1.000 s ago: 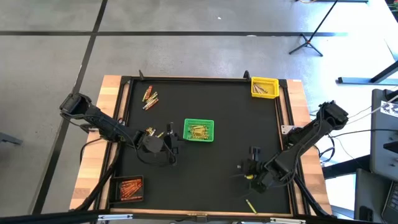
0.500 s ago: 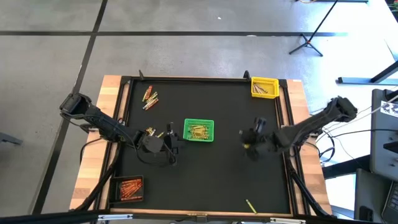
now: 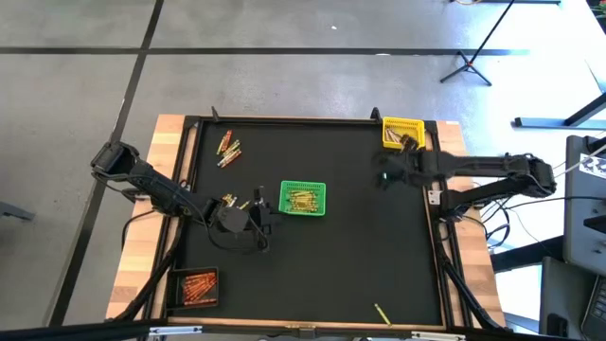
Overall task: Sort crayons
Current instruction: Put the black crayon into the yellow bin
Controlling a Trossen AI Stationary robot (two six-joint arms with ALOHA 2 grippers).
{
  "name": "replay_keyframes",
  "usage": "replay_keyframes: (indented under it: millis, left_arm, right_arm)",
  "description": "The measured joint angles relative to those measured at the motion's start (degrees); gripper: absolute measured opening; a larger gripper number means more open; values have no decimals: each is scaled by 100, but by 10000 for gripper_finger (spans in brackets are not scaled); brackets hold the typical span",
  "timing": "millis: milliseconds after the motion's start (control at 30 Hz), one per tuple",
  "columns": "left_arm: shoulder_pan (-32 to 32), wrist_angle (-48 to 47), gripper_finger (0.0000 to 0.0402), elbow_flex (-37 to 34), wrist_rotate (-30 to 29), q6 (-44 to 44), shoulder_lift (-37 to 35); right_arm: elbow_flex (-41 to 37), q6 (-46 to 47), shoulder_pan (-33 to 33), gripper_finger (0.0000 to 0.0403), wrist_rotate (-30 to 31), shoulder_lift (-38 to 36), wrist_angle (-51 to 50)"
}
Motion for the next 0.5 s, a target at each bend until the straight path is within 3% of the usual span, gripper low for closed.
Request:
replay_keyframes:
  millis: [267, 500]
  left_arm:
    - [-39, -2, 88, 0, 0, -20, 0]
    - [-203, -4, 88, 0, 0, -48, 0]
  right_arm:
    - [-33, -905, -1861, 14, -707, 0, 891]
    - [-492, -1299, -3012, 14, -1188, 2, 1802]
